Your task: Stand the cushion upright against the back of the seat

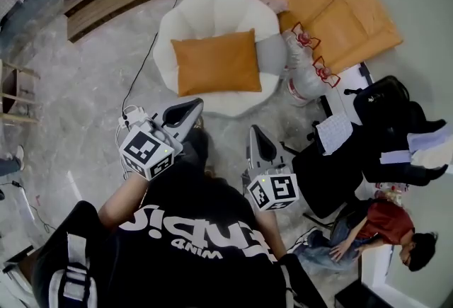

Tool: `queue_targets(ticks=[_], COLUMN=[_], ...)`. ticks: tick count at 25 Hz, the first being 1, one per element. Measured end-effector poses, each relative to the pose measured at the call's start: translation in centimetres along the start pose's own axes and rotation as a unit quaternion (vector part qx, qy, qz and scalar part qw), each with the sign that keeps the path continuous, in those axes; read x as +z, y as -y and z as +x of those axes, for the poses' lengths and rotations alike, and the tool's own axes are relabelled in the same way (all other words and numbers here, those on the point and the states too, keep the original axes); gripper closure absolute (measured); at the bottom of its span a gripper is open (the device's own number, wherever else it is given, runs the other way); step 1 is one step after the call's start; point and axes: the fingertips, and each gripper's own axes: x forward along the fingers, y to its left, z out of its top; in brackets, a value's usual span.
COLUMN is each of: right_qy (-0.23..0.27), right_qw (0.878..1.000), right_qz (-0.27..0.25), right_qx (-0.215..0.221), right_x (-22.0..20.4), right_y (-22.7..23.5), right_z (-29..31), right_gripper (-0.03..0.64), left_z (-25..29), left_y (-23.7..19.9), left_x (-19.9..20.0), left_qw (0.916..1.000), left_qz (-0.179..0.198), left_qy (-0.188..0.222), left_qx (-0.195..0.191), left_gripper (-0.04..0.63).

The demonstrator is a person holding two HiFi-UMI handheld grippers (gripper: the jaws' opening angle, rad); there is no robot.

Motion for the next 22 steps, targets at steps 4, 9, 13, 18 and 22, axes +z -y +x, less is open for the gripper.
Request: queue_targets(ticks=[4,9,13,18,22], right_qy=[-0.009,-0.026,-0.026,-0.023,-0.016], right_qw=[1.0,1.0,1.0,1.0,1.0], right_qz=[0.0,-0.009,-0.008,-0.013,-0.013], right_qx=[0.0,0.0,-0.006,-0.001,-0.016], right_x=[0.7,2.2,4.1,5.6,6.6], right_y=[1.2,2.5,3.1,2.6,2.8], right_z=[4.7,10.8,15.7,20.9,22.8], right_gripper=[0.595,0.595,0.595,0.595,0.595], left_z=[2.9,6.8,9.3,11.0,12.6], left_y=[-3.9,-8.7,-11.7,-15.3,-16.7], left_x=[0.5,1.4,2.3,3.8,4.7], left_qw=[0.9999,0.9995,0.9982,0.997,0.9944], left_qz=[-0.007,-0.011,-0.015,-0.007,0.004], left_qy=[-0.003,-0.015,-0.029,-0.021,-0.024], left_qx=[-0.009,-0.023,-0.051,-0.075,-0.103], left_gripper=[0.589,0.589,0.589,0.589,0.589])
